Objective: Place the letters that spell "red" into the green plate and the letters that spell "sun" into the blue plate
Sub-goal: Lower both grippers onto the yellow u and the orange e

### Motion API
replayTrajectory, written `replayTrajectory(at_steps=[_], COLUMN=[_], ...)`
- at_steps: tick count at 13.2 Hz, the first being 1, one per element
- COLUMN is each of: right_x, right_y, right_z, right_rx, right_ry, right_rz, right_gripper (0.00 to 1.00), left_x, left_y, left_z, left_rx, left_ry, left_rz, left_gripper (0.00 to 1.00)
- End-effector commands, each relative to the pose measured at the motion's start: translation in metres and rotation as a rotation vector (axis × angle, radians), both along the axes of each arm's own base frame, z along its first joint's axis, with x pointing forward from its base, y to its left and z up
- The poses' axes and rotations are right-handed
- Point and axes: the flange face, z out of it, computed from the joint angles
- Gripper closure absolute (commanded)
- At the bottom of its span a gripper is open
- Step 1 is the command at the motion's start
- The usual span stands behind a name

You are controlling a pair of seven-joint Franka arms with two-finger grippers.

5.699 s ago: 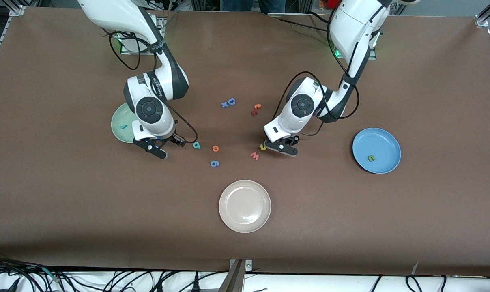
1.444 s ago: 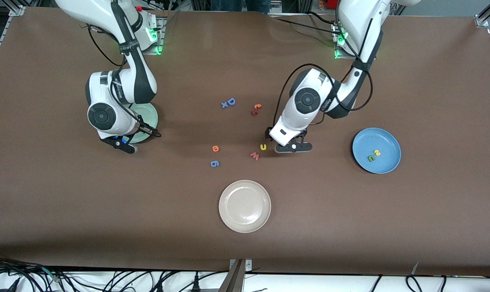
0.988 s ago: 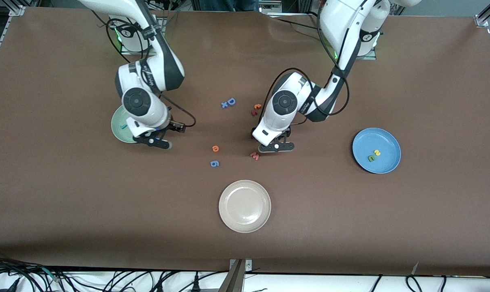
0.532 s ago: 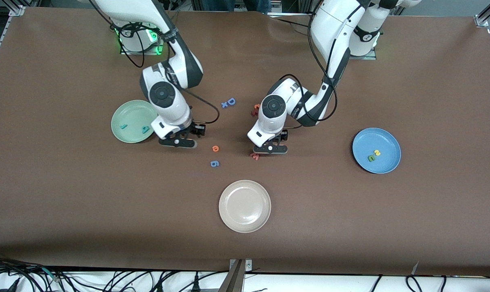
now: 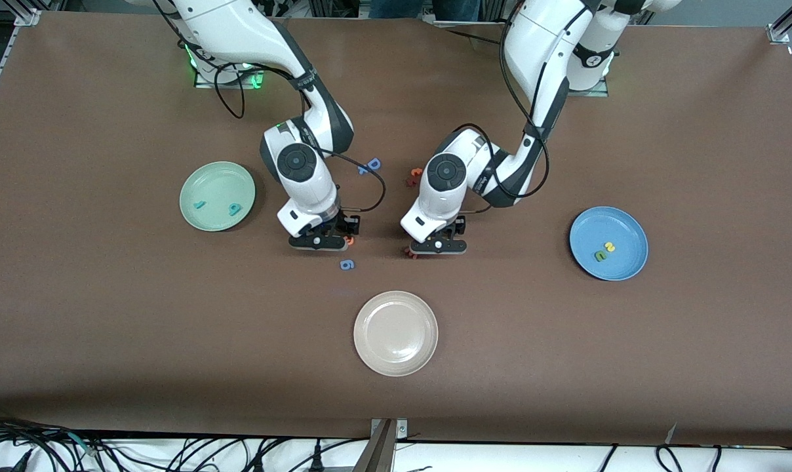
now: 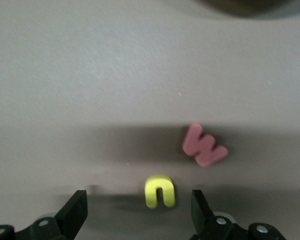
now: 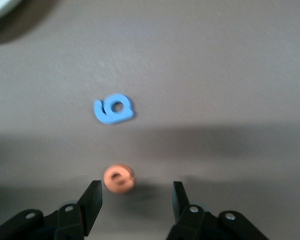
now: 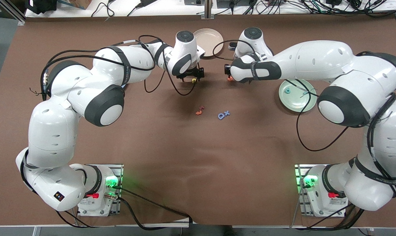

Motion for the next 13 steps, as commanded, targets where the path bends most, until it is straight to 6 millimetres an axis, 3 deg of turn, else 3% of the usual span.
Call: replayTrajectory(at_steps=[1, 5, 8, 10, 11, 12, 13], right_x=[0.007, 0.001, -0.002, -0.005, -0.006, -0.005, -0.004], right_y=[0.020, 0.028, 0.031, 0.030, 0.030, 0.029, 0.027], right_z=[-0.011, -0.025, -0.028, -0.031, -0.032, -0.032, -0.032], right_rx=[0.011, 0.009, 0.008, 0.000, -0.004, -0.005, -0.005], right_ry=[-0.011, -0.020, -0.025, -0.016, -0.013, -0.013, -0.014], right_rz=[-0.002, 0.015, 0.027, 0.034, 0.036, 0.035, 0.032], right_gripper=[0.35, 0.35, 0.42, 0.48, 0.55, 0.73, 0.82], left_x=[0.004, 0.001, -0.004, -0.006, -0.005, -0.005, -0.005], left_y=[-0.006, -0.007, -0.010, -0.012, -0.013, -0.013, -0.013], left_z=[-0.006, -0.012, -0.020, -0.024, -0.023, -0.022, -0.022], left_rx=[0.012, 0.018, 0.026, 0.028, 0.021, 0.017, 0.017], left_ry=[-0.035, -0.030, -0.021, -0.020, -0.029, -0.035, -0.035], left_rz=[-0.015, -0.033, -0.044, -0.051, -0.051, -0.052, -0.052], left_gripper=[0.08, 0.08, 0.09, 0.22, 0.34, 0.47, 0.58])
